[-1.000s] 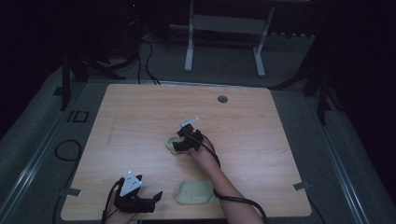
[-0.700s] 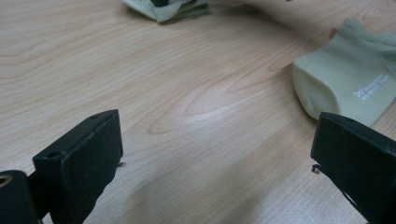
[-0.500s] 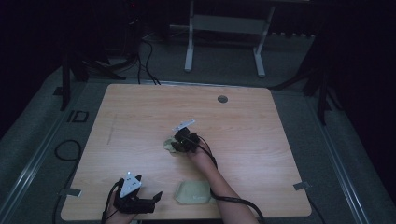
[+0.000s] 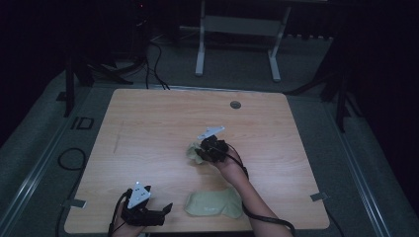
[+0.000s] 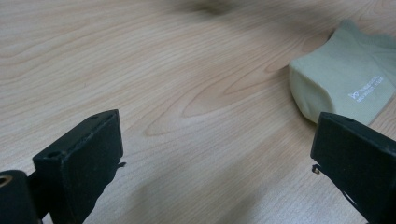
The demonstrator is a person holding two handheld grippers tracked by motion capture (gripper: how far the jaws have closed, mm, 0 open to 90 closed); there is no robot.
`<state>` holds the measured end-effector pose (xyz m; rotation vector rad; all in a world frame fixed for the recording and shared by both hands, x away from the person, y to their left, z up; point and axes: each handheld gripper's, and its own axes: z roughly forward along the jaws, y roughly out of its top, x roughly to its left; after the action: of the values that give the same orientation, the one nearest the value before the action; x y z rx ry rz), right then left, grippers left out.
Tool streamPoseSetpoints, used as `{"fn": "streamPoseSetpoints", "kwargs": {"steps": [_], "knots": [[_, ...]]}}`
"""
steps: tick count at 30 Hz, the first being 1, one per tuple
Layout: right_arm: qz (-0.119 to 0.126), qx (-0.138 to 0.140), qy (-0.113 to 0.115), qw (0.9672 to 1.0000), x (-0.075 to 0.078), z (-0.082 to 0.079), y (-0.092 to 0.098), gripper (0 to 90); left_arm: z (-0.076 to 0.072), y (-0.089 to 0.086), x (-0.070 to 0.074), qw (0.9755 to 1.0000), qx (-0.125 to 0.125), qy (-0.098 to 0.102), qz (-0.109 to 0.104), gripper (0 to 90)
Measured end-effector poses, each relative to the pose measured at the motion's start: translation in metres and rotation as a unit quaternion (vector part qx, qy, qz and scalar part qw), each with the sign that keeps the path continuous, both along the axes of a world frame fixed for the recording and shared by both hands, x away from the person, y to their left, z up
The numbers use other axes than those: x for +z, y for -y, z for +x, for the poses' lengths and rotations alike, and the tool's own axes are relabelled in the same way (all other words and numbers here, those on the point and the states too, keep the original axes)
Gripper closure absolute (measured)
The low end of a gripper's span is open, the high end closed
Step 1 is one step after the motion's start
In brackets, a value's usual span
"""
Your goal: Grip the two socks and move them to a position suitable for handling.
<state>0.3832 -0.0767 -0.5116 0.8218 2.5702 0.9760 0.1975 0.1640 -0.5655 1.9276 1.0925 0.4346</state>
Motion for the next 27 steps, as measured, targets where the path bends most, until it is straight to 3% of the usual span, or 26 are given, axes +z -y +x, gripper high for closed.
{"fn": "streamPoseSetpoints", "kwargs": {"steps": [2, 5, 10, 15, 23, 25, 27], "knots": [[0.004, 0.001, 0.002, 1.0000, 0.003, -0.003, 0.004, 78.3, 0.001, 0.000, 0.000, 1.0000, 0.000, -0.001, -0.001, 2.5], [0.018, 0.004, 0.010, 0.9998, 0.014, -0.020, 0.028, 78.3, 0.001, 0.002, 0.000, 1.0000, 0.002, -0.001, -0.001, 2.5], [0.037, 0.013, 0.005, 0.9992, 0.014, -0.039, 0.049, 78.2, 0.001, 0.004, 0.000, 1.0000, 0.000, -0.003, -0.001, 2.5], [0.026, 0.018, -0.008, 0.9995, -0.006, -0.044, 0.054, 77.6, 0.003, 0.007, 0.001, 1.0000, -0.004, -0.002, 0.000, 2.5], [-0.017, 0.014, -0.027, 0.9994, -0.040, -0.039, 0.051, 75.3, 0.014, 0.015, 0.005, 0.9998, -0.015, -0.003, 0.010, 2.6], [-0.004, 0.014, -0.029, 0.9995, -0.042, -0.038, 0.053, 74.3, 0.018, 0.018, 0.006, 0.9997, -0.016, -0.001, 0.019, 4.5], [-0.005, 0.014, -0.030, 0.9994, -0.042, -0.038, 0.053, 70.7, 0.024, 0.021, 0.008, 0.9997, -0.019, -0.005, 0.015, 4.5]]}}
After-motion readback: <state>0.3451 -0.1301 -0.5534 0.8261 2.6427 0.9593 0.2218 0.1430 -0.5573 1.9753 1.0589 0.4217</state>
